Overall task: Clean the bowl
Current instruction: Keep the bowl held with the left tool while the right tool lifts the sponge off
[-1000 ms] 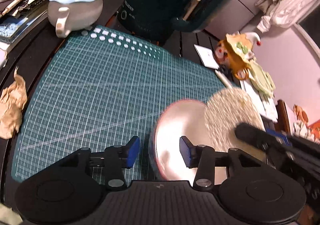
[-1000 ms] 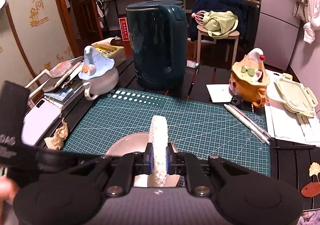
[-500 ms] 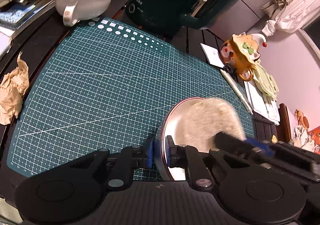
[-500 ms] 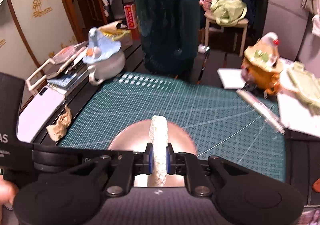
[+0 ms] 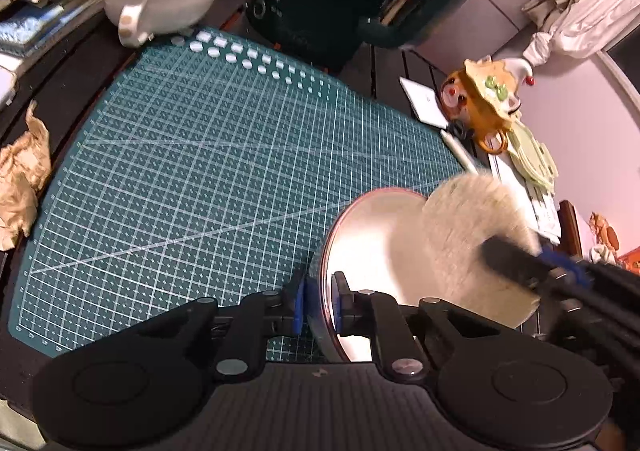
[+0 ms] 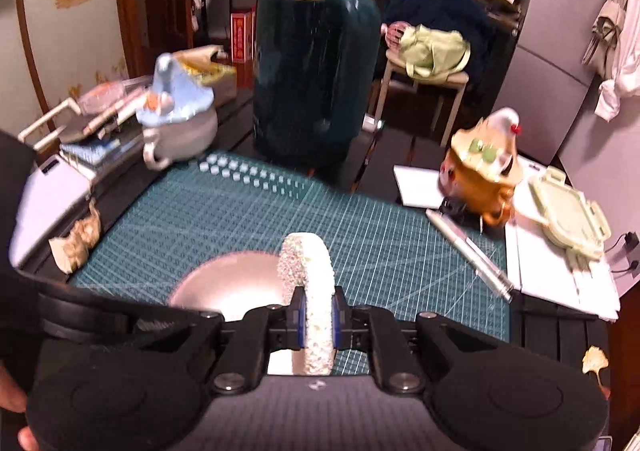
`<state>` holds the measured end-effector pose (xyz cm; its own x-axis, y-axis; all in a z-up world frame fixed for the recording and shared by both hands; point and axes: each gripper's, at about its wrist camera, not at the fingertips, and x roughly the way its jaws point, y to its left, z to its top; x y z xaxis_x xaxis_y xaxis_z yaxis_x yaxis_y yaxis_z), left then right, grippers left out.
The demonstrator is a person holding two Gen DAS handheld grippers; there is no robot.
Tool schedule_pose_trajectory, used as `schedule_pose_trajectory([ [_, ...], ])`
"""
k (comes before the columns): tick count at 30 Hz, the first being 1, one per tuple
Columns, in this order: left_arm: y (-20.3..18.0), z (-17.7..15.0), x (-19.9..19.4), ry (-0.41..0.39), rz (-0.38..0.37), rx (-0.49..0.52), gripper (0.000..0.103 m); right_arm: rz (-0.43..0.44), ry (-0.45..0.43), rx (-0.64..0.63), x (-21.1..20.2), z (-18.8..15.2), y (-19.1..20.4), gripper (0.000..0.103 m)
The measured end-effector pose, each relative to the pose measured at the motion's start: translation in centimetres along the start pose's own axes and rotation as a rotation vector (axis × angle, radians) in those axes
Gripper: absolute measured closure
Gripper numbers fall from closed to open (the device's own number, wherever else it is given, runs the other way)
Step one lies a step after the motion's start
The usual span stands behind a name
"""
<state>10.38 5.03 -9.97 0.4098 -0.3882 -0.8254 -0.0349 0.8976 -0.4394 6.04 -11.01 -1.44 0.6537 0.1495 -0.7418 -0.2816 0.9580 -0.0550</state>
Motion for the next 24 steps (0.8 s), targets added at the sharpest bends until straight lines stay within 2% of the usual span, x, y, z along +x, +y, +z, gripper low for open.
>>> schedule_pose_trajectory([
  [6,0.11,0.01,0.08,0.000,-0.004,-0.014,0.089,0.057,0.014,0.031,-0.17,0.06,-0.39,0.092],
  [16,-0.46,-0.31,-0.60,-0.068,0.030,0.021,0.090,0.074,0.018,0.048,0.18,0.03,-0.51,0.092],
  [19,-0.48,-0.33,-0.67,-0.067,0.022,0.026,0.090,0.079,0.019,0.053,0.28,0.03,-0.54,0.092],
  [24,0.22,-0.06,-0.61,-0.053,0.002,-0.028,0.091,0.087,0.021,0.061,0.45,0.01,-0.60,0.092],
])
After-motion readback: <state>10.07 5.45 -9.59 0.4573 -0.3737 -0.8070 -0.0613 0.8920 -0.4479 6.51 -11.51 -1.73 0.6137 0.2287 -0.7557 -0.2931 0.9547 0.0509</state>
